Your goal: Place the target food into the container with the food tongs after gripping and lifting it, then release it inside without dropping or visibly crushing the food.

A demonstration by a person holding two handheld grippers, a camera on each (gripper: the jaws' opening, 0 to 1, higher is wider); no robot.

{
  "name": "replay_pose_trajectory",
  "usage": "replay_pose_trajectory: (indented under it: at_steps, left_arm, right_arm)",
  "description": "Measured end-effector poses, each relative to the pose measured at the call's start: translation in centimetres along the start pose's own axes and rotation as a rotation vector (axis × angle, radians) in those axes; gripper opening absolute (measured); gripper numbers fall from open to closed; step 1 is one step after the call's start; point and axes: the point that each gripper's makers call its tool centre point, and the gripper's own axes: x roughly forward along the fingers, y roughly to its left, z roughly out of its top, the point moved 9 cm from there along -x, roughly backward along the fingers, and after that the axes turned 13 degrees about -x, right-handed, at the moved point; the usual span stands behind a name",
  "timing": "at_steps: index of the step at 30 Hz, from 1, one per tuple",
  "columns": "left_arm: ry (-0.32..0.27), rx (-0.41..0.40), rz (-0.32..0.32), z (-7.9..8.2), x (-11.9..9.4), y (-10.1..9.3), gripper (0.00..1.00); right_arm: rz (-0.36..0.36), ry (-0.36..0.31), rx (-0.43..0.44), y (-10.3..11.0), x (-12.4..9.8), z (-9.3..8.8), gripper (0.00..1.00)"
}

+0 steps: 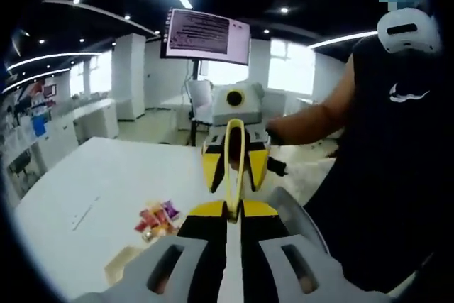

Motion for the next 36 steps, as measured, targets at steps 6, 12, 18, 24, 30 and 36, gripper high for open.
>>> replay_pose_trajectory:
  at_steps: [6, 12, 18, 24, 30, 36]
  left_arm:
    - [-0.017, -0.015, -0.010, 0.2, 0.3, 0.4, 0.01]
    - [-0.014, -0.010, -0.007, 0.2, 0.3, 0.6, 0.01]
    - [-0.060, 0.046, 0.002, 0.4, 0.1, 0.4, 0.08]
    - [-0.106, 0.036, -0.006, 0.4, -0.3, 0.3, 0.10]
    - [-0.133, 0.031, 0.010, 0.3, -0.5, 0.5, 0.11]
    - [-0.126, 0.062, 0.043, 0.2, -0.7, 0.7, 0.16]
  right_arm:
    - [0.010, 0.000, -0.006, -0.4, 0.8, -0.1, 0.19]
    - [0.015, -0.014, 0.025, -0.6, 0.7, -0.1, 0.18]
    - [0.018, -0.011, 0.028, -0.8, 0.6, 0.5, 0.19]
    - [0.024, -0.015, 0.027, -0.8, 0.8, 0.8, 0.20]
    - [0.019, -0.018, 0.019, -1.2, 1.1, 0.8, 0.21]
    - [0.009, -0.013, 0.031, -1.7, 1.2, 0.6, 0.22]
